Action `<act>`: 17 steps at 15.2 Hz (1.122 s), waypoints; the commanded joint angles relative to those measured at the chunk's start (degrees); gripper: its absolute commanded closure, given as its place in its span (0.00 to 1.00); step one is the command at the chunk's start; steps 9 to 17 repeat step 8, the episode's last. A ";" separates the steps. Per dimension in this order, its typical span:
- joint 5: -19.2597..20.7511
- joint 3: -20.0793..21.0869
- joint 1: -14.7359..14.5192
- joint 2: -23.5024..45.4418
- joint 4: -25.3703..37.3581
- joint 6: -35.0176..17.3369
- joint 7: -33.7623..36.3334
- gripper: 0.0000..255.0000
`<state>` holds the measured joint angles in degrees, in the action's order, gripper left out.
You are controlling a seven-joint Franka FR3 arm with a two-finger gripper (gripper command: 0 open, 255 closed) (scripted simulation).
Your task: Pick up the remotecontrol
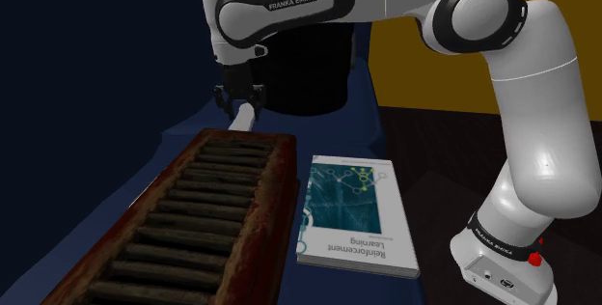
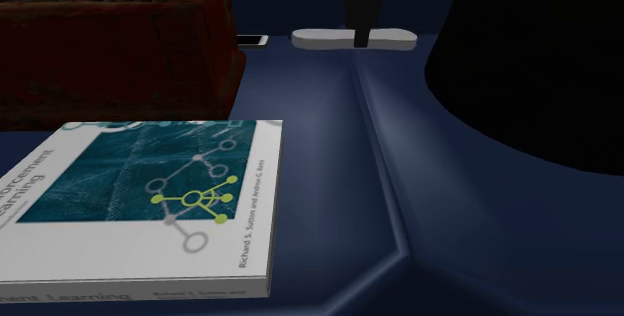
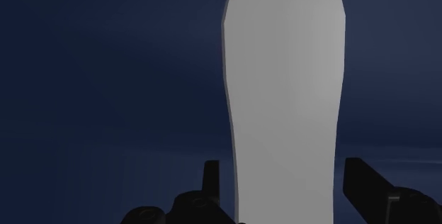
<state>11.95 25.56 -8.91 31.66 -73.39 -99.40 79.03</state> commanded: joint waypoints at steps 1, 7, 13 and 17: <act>0.07 -0.04 -0.04 -0.59 2.03 1.62 -0.09 1.00; 0.13 0.01 -0.77 -0.20 6.71 5.83 -0.29 1.00; 0.13 0.01 -0.77 -0.19 6.72 5.84 -0.29 1.00; 0.13 0.01 -0.77 -0.19 6.72 5.84 -0.29 1.00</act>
